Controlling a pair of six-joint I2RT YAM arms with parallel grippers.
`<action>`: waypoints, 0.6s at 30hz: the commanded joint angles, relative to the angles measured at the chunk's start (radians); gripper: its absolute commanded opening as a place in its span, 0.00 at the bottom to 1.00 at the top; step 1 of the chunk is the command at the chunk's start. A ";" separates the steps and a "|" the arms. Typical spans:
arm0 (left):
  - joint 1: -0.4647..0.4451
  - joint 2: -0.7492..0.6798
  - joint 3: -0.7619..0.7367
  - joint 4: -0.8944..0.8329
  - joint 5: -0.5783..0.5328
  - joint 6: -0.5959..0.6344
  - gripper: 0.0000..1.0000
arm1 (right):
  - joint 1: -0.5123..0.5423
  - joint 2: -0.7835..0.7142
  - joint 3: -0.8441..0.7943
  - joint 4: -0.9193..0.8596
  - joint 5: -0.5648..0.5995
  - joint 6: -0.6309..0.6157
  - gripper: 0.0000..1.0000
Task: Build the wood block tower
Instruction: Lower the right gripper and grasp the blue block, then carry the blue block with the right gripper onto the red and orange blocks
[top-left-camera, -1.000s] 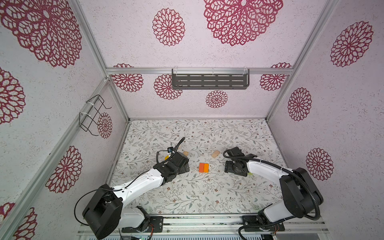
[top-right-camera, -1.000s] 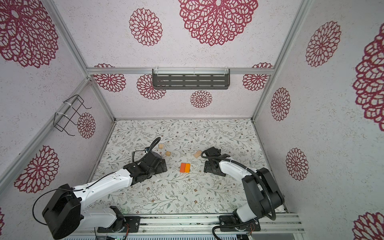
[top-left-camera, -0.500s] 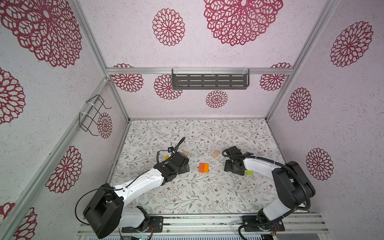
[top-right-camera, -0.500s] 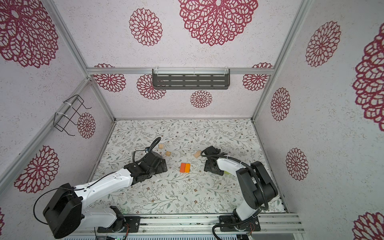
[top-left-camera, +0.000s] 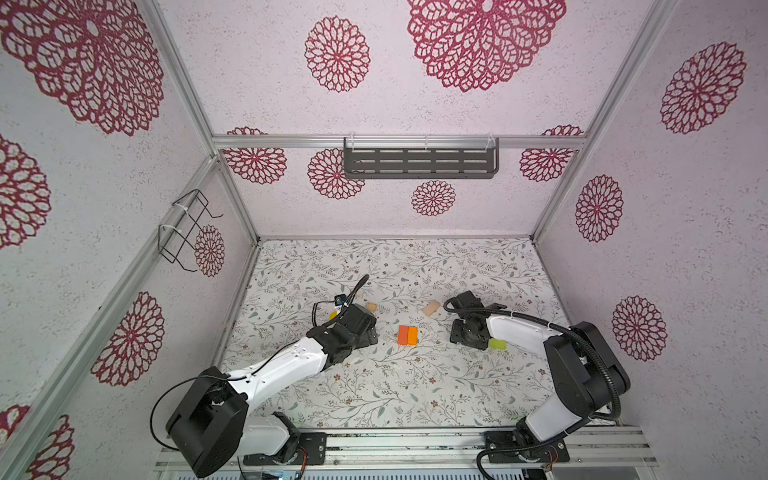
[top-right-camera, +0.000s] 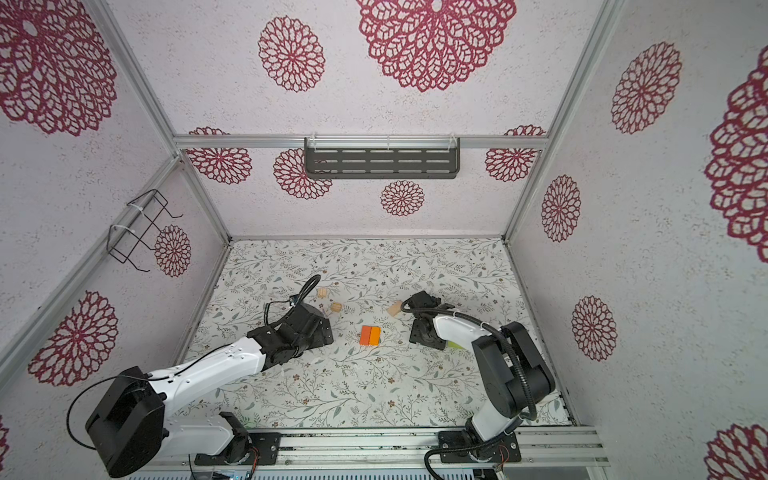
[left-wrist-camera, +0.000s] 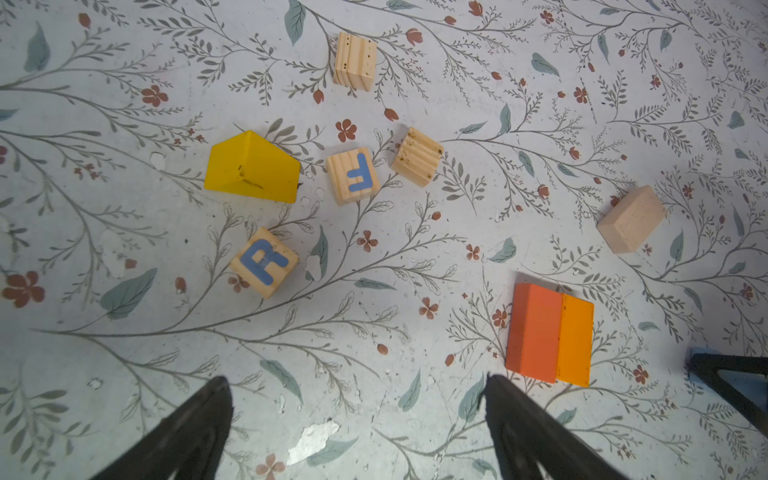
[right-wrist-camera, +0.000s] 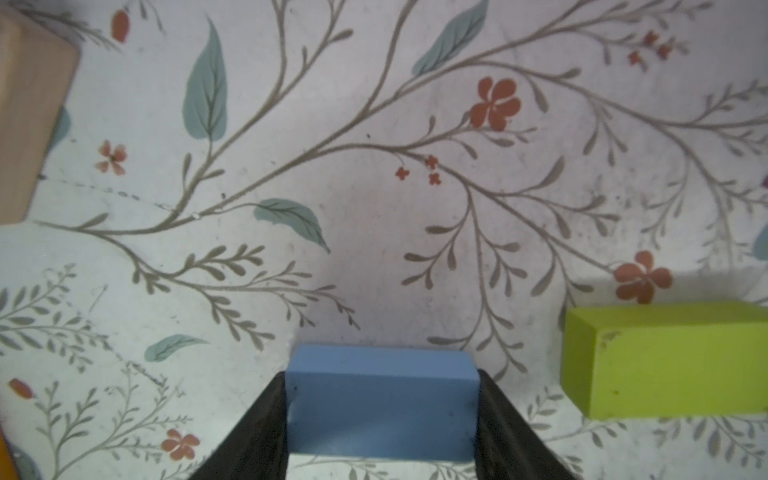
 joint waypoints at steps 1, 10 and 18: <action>0.015 -0.038 -0.017 0.009 0.005 -0.002 0.97 | 0.017 -0.048 0.064 -0.069 0.017 -0.020 0.48; 0.032 -0.095 -0.029 -0.009 0.015 0.006 0.97 | 0.086 -0.068 0.181 -0.142 0.044 0.002 0.49; 0.058 -0.171 -0.081 -0.001 0.031 0.011 0.97 | 0.184 0.045 0.334 -0.174 0.037 0.036 0.50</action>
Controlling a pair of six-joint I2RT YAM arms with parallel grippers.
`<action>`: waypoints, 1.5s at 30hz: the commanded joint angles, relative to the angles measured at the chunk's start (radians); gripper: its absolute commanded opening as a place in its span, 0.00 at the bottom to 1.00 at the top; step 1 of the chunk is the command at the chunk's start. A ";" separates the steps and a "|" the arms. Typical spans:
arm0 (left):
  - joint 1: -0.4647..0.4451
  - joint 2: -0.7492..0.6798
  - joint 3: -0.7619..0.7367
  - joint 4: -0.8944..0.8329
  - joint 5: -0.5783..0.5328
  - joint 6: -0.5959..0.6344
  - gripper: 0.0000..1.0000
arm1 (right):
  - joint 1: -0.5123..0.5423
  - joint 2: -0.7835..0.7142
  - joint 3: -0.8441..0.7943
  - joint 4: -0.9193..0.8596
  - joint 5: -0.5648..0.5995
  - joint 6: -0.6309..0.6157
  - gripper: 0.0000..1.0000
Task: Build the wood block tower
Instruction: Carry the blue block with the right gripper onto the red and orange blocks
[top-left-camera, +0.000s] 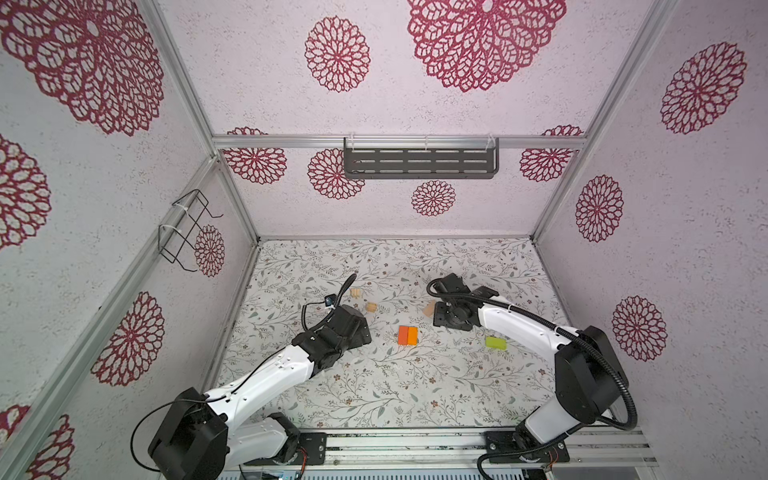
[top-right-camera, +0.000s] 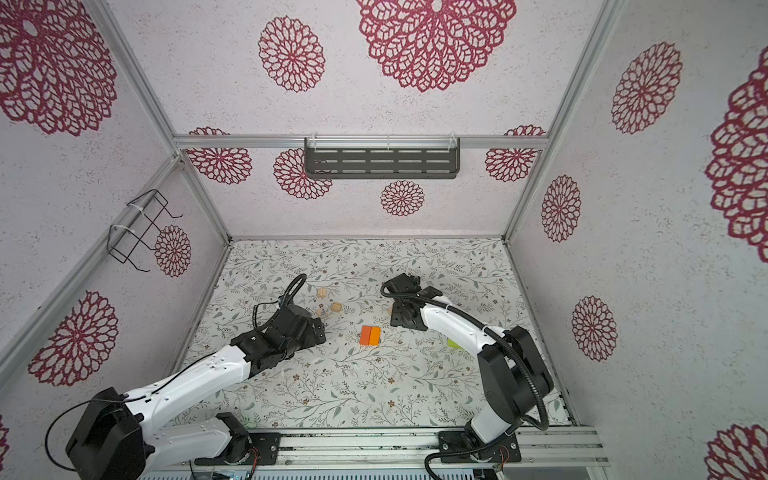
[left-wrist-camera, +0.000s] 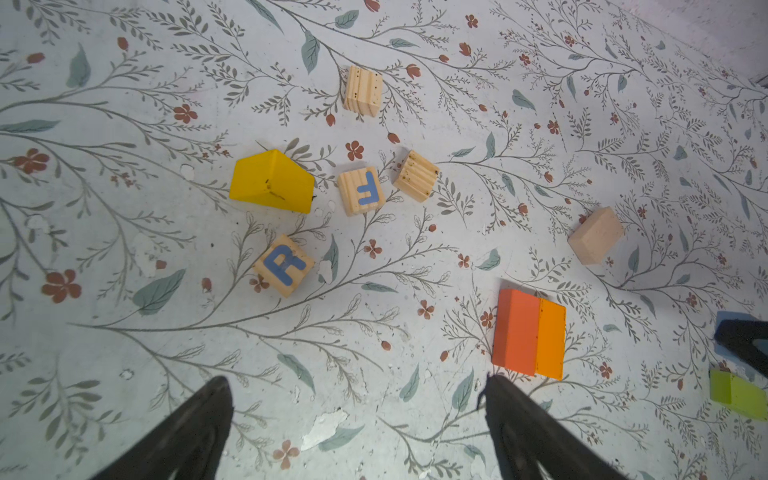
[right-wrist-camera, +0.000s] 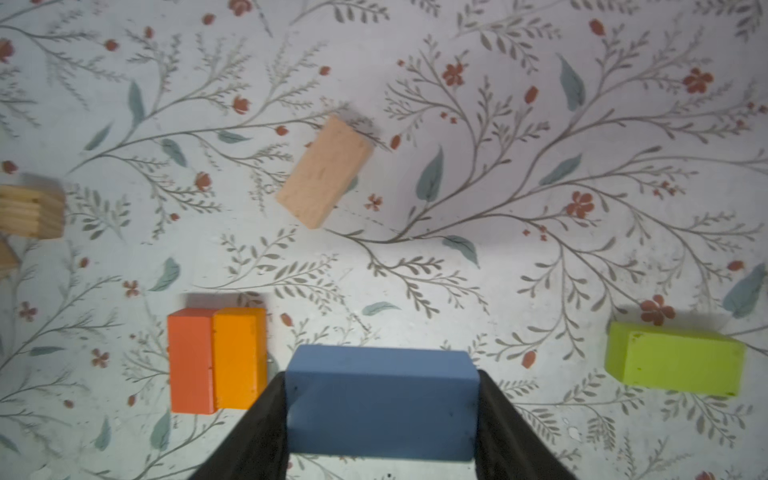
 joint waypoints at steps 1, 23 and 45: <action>0.021 -0.039 -0.023 0.003 0.008 0.003 0.97 | 0.035 0.046 0.062 -0.040 0.014 0.033 0.50; 0.101 -0.229 -0.171 0.004 0.079 0.016 0.97 | 0.187 0.286 0.252 -0.051 0.015 0.147 0.53; 0.115 -0.197 -0.213 0.050 0.120 0.013 0.97 | 0.226 0.308 0.208 -0.020 -0.001 0.188 0.56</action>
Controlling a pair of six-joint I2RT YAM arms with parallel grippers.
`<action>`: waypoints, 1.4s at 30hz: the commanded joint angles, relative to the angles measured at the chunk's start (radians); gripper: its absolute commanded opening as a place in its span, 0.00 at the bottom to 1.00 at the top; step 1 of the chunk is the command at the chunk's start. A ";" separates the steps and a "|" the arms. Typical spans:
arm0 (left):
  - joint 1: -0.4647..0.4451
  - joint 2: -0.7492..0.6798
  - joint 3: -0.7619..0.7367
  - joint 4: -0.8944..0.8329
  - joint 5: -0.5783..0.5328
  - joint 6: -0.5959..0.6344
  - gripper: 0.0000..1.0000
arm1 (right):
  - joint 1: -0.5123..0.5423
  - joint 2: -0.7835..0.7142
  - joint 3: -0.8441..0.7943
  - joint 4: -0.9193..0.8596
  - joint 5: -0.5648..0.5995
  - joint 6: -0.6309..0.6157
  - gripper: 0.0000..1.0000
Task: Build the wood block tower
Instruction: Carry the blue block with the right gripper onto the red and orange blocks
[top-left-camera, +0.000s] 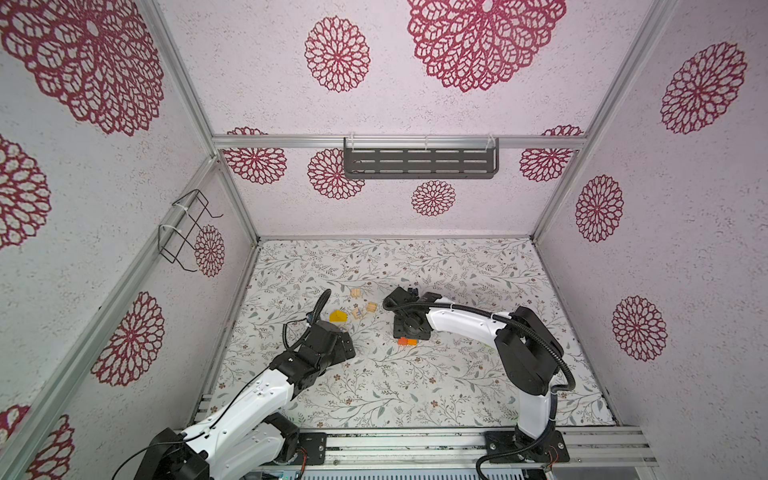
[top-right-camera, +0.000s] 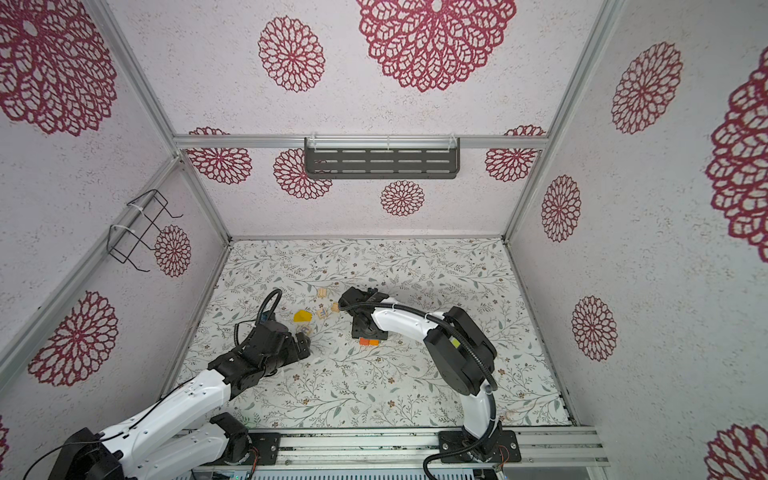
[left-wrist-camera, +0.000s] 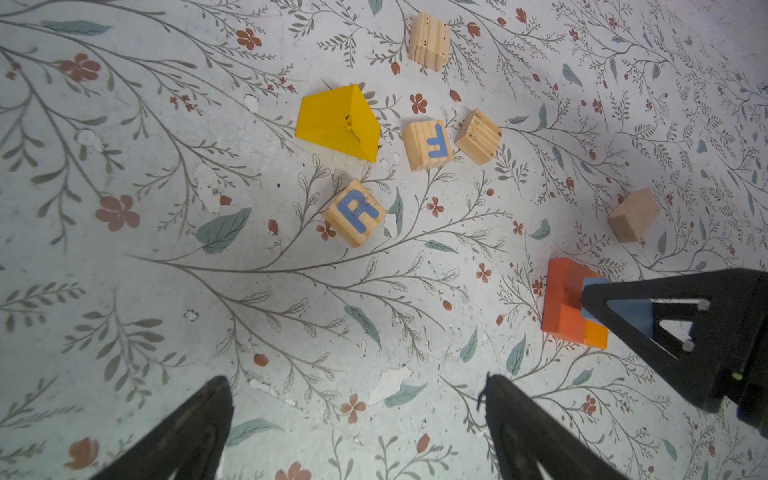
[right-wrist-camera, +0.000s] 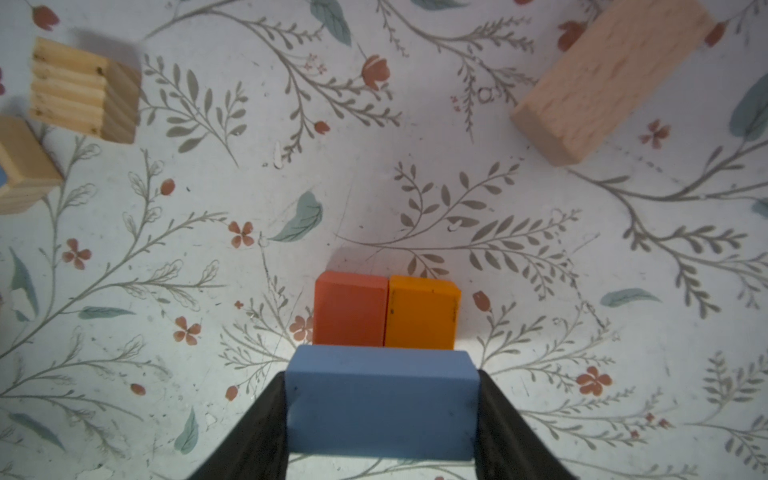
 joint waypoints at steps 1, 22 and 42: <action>0.008 -0.001 -0.014 0.031 0.007 -0.004 0.97 | 0.004 0.008 0.005 -0.006 0.002 0.029 0.56; 0.008 -0.020 -0.018 0.019 0.004 -0.001 0.97 | 0.002 0.029 0.033 -0.017 0.015 0.024 0.60; 0.009 -0.021 -0.010 0.015 0.013 0.009 0.97 | 0.002 0.048 0.043 -0.013 0.001 0.016 0.69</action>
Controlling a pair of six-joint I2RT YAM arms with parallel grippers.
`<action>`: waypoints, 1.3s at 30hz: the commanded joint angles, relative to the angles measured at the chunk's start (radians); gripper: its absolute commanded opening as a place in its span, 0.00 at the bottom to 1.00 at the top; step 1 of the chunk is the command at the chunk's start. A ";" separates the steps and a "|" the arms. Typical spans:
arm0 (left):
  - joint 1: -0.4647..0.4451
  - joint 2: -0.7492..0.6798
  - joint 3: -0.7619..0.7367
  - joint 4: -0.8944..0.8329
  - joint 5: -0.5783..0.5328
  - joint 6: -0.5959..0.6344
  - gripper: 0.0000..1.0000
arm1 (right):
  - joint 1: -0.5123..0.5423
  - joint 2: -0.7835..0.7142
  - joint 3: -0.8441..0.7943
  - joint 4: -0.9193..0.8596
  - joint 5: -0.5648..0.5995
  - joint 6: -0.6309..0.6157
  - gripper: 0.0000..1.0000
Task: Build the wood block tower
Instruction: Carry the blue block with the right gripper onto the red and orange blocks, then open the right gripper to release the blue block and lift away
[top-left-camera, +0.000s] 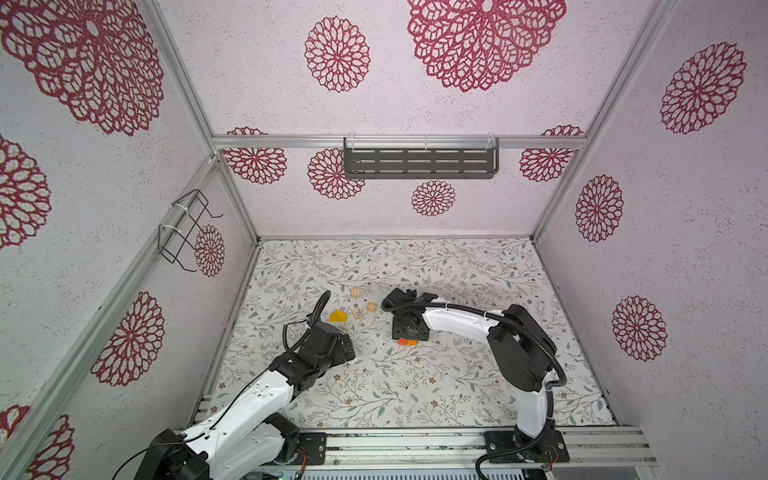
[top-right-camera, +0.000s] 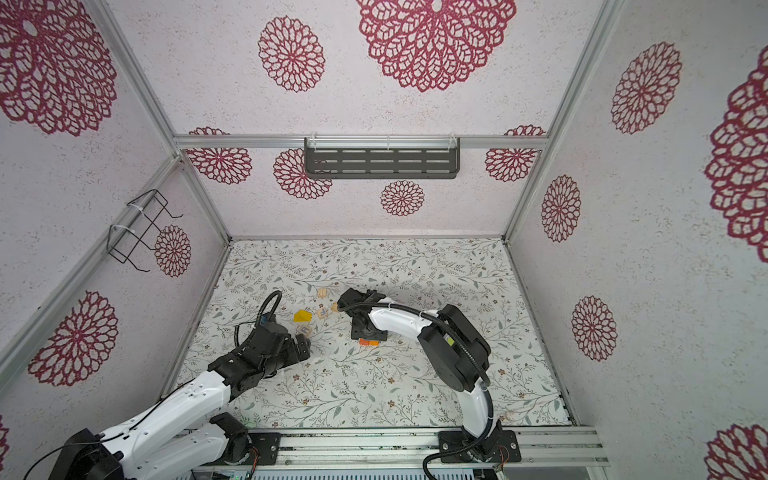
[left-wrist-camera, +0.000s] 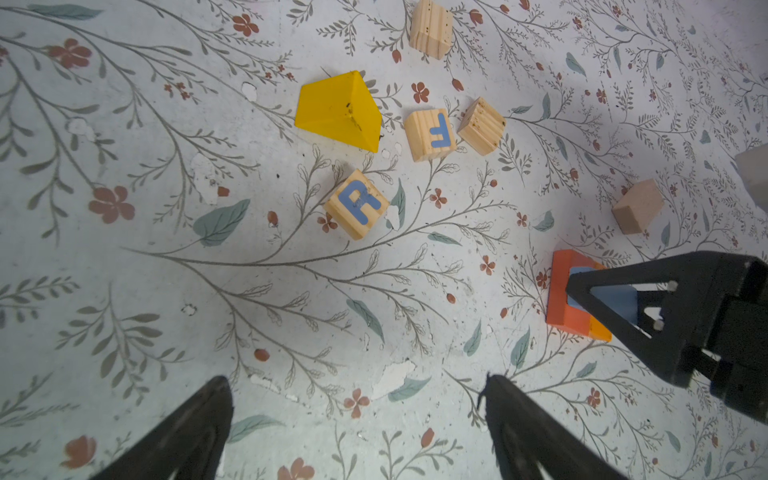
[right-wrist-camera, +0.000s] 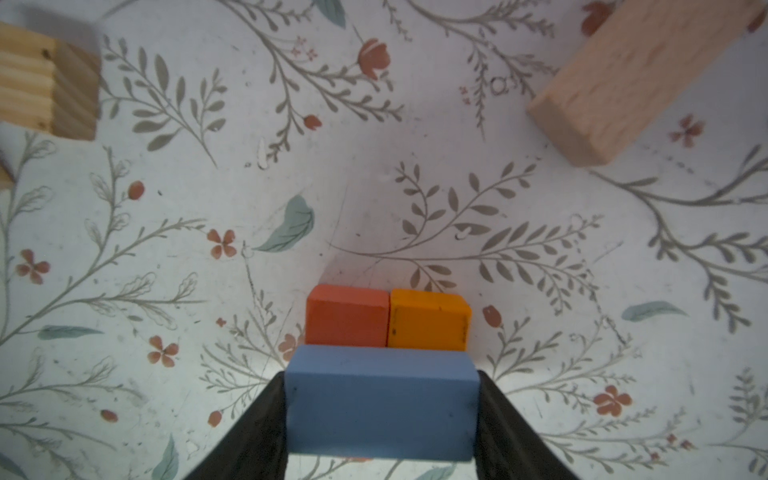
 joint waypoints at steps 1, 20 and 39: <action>0.007 -0.014 0.009 0.007 0.004 0.004 0.97 | 0.002 0.006 0.026 -0.013 0.001 0.015 0.70; 0.007 0.057 0.218 -0.124 -0.003 0.009 0.97 | -0.007 -0.227 -0.014 -0.070 0.065 -0.326 0.93; 0.037 0.604 0.705 -0.098 0.024 0.127 0.97 | -0.275 -0.146 -0.001 -0.022 -0.071 -0.960 0.88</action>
